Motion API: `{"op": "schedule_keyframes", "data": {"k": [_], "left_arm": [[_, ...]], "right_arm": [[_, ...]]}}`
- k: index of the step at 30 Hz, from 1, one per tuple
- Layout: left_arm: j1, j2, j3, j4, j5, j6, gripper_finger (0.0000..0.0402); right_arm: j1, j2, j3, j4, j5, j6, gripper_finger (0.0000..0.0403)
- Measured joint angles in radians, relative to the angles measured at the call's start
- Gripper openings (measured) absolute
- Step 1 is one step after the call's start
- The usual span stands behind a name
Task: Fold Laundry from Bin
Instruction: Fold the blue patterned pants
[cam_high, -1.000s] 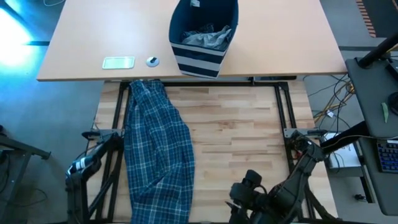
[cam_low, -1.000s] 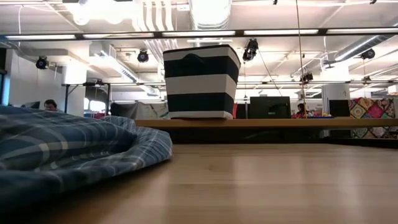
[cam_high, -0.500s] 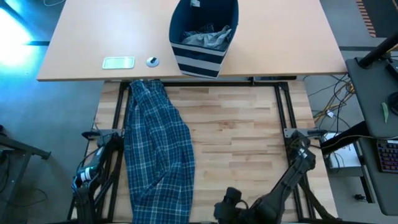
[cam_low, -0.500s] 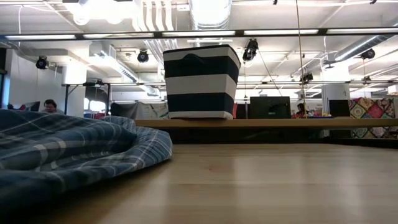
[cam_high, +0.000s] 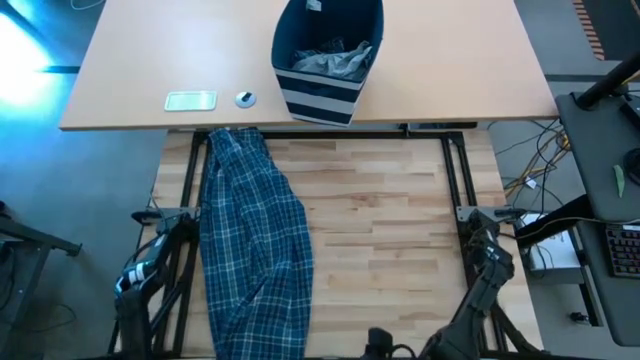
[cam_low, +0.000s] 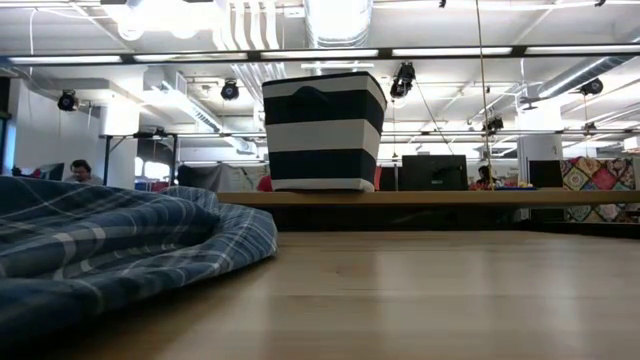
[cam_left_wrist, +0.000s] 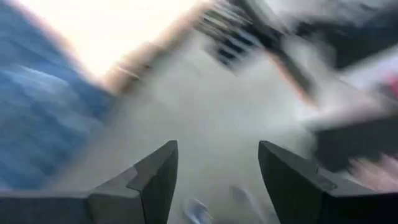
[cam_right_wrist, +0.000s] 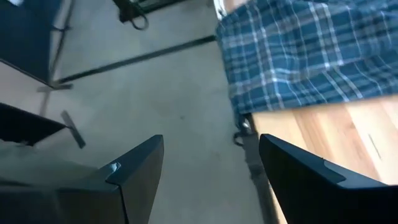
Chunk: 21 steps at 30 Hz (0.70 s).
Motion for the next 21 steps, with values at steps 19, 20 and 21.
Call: {"op": "schedule_keyframes", "data": {"k": [19, 20, 21], "left_arm": [[0.604, -0.603, -0.876, -0.215, 0.268, -0.140, 0.0199], [0.628, -0.656, -0.936, -0.205, 0.288, -0.162, 0.0199], [0.654, -0.711, -0.990, -0.208, 0.296, -0.186, 0.0199]], "right_arm": [[0.058, -0.101, 0.002, -0.138, -0.003, -0.145, 0.0272], [0.064, -0.101, 0.002, -0.148, -0.001, -0.150, 0.0272], [0.068, -0.101, 0.002, -0.157, -0.001, -0.152, 0.0272]]}}
